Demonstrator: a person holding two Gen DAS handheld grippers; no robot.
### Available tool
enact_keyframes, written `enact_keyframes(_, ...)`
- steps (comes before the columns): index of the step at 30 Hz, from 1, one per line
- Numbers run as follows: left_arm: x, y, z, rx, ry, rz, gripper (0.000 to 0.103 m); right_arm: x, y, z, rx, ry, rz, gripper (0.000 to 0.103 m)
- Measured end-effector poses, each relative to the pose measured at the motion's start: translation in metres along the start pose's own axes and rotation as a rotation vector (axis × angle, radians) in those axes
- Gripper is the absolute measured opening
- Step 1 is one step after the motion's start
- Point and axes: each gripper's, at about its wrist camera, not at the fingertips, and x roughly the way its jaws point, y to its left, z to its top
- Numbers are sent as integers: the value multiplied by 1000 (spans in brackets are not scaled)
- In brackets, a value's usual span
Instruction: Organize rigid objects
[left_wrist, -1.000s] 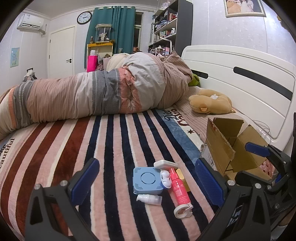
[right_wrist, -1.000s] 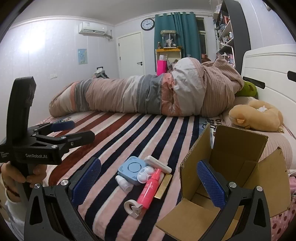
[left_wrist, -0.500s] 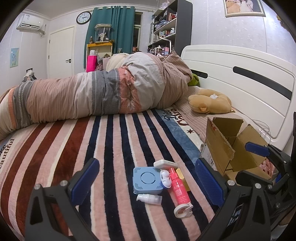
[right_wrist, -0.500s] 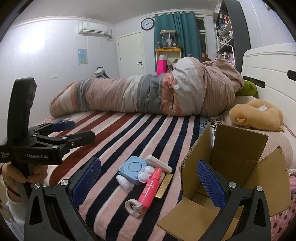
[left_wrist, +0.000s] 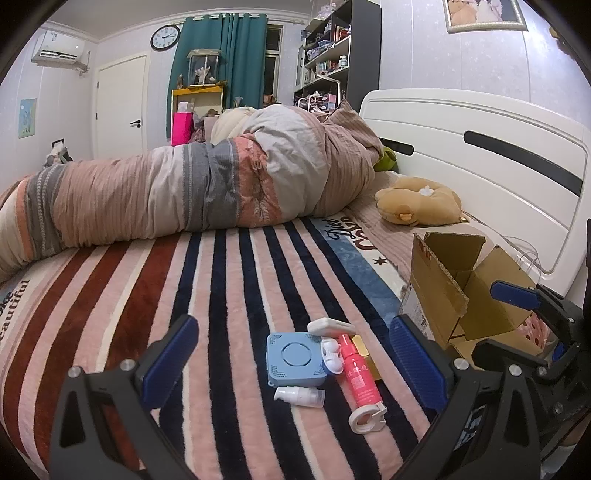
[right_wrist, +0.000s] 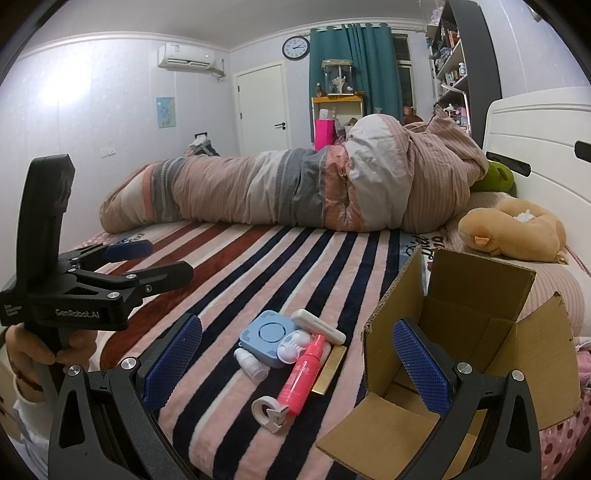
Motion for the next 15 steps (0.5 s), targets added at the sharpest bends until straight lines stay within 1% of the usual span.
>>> enact_keyframes(5, 0, 0, -1, -2, -1, 7, 103, -1, 11, 1, -28, -4, 4, 103)
enact_keyframes(7, 0, 5, -2, -11, 0, 10, 103, -1, 18, 3, -45, 0, 19, 96)
enact_keyframes(9, 0, 13, -5, -21, -3, 6, 103, 1, 26, 6, -65, 5, 25, 81)
enact_keyframes(10, 2, 18, -6, -23, -3, -1, 103, 4, 31, 6, -80, 12, 25, 76)
enact_keyframes(11, 3, 24, -8, -29, -1, -4, 103, 9, 38, 6, -100, 28, 30, 64)
enact_keyframes(12, 6, 30, -10, -35, -1, -9, 103, 14, 44, 5, -116, 44, 39, 57)
enact_keyframes(13, 9, 37, -14, -33, -1, -25, 103, 19, 49, 3, -129, 64, 52, 54)
enact_keyframes(15, 16, 48, -20, -37, 13, -47, 103, 40, 63, -5, -127, 138, 88, 39)
